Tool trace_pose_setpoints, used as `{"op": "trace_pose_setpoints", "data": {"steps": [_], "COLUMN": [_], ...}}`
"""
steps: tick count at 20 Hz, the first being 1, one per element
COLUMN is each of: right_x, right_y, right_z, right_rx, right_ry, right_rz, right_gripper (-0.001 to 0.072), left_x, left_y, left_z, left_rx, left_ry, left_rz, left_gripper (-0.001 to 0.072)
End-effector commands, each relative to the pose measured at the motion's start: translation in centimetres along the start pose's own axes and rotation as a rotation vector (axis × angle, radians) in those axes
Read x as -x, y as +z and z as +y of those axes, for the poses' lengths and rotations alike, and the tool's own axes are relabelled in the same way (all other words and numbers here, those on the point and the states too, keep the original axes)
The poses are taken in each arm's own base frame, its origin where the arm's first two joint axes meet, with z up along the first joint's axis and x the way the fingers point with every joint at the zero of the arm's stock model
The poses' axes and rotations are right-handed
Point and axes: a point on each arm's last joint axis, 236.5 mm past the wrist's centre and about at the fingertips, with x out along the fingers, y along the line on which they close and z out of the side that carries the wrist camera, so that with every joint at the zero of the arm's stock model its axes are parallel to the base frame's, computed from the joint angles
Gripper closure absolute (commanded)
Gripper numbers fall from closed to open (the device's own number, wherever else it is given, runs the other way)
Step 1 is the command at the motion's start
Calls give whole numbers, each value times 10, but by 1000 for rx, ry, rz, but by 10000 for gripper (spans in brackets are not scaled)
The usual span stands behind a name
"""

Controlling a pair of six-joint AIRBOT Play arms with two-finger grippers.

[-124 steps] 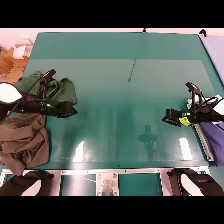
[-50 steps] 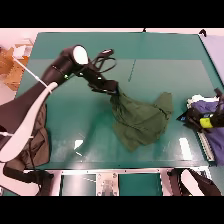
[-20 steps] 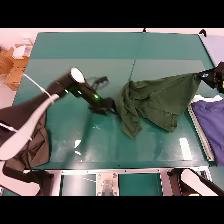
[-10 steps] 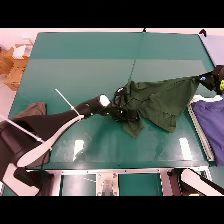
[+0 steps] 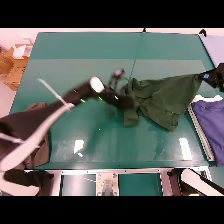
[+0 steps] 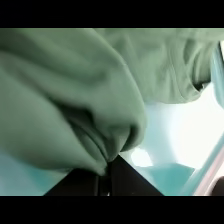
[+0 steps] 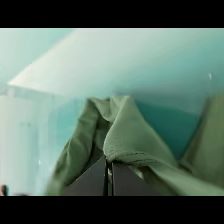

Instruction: Fold the shirts.

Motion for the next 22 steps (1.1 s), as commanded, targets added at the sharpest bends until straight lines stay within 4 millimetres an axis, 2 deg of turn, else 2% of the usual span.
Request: {"op": "trace_pose_setpoints", "data": {"steps": [1,3,5,7,9,11,12,14,15,17,19,20,22], "right_x": [30,67,113,165,210,240,250,257,254,235,203,180,116], "right_y": [28,49,63,68,60,50,46,46,49,62,81,90,101], "right_z": [45,104,164,218,265,299,310,317,313,296,268,255,222], "right_rx": [90,183,305,430,505,568,582,594,580,537,462,423,344], "right_ry": [57,149,211,227,254,280,291,297,295,287,279,288,283], "right_rz": [-90,-203,-337,-483,-590,-652,-671,-688,-681,-625,-538,-485,-348], "right_gripper": [694,694,694,694,694,694,694,694,694,693,693,693,693], "left_x": [148,240,304,345,370,392,401,411,411,403,374,349,291], "left_y": [51,70,71,61,47,33,25,8,2,-2,-6,-9,-18], "left_z": [42,33,10,-19,-53,-75,-83,-91,-90,-78,-52,-31,18], "left_rx": [-146,-183,-226,-279,-338,-369,-378,-370,-367,-324,-267,-222,-119], "left_ry": [282,351,377,386,353,345,346,345,350,362,361,358,342], "left_rz": [-118,-236,-311,-345,-369,-394,-406,-404,-384,-341,-255,-196,-79], "left_gripper": [687,686,686,686,686,685,685,685,685,685,686,685,686]}}
